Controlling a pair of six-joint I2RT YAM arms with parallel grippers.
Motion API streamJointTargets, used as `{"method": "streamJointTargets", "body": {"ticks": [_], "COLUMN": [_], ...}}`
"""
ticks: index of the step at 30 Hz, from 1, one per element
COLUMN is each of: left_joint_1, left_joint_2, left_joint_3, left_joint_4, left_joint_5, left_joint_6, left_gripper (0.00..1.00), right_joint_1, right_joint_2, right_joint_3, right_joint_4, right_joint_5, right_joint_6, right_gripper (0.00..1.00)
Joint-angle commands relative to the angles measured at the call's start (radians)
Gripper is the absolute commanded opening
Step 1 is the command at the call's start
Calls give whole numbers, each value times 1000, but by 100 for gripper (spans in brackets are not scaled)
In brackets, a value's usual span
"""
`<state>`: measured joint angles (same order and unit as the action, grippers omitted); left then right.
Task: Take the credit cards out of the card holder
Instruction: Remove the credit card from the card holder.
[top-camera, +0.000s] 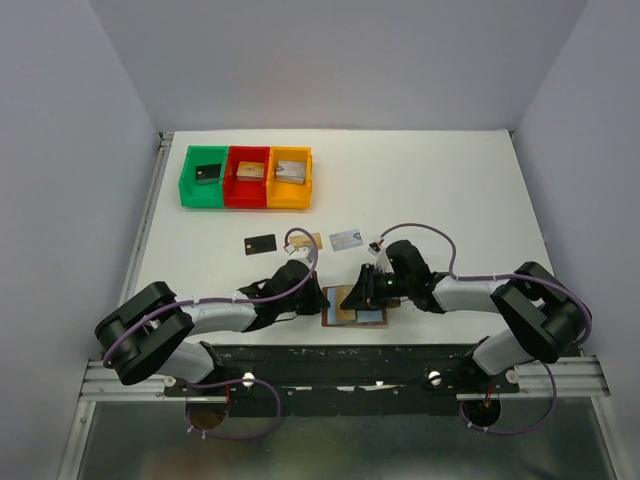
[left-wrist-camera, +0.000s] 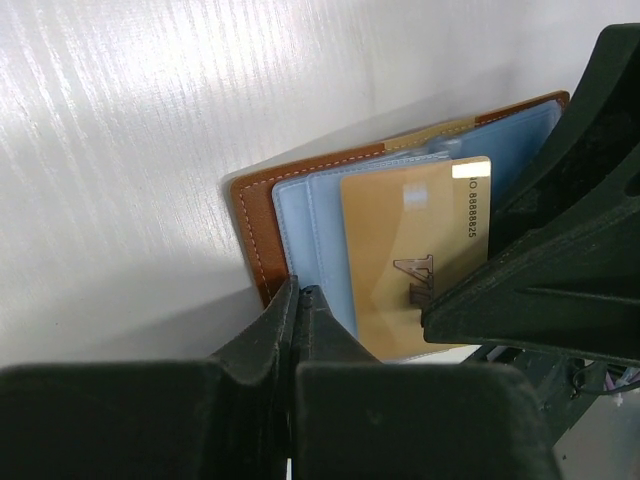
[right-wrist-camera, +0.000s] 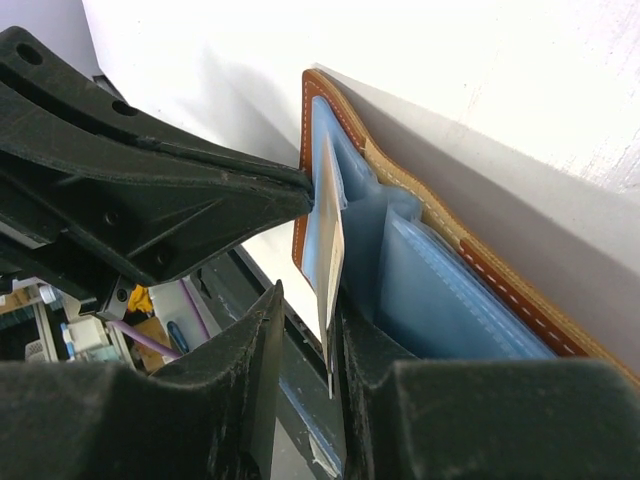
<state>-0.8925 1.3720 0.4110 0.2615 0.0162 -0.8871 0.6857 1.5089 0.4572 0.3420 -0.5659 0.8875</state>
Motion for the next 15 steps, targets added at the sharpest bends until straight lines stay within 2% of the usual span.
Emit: {"method": "streamJointTargets", "body": {"ticks": [1, 15], "left_joint_1": [-8, -6], "left_joint_2": [38, 21], "left_joint_3": [-43, -54], "left_joint_4": [-134, -153], "left_joint_5": [-7, -36], "left_joint_6": [8, -1], "left_gripper": [0, 0], "right_joint_1": [5, -9], "right_joint_2": [-36, -108], "right_joint_3": [14, -11], "right_joint_4": [-31, -107], "right_joint_5": [31, 87], "right_joint_6": [-22, -51], "right_gripper": [32, 28]}}
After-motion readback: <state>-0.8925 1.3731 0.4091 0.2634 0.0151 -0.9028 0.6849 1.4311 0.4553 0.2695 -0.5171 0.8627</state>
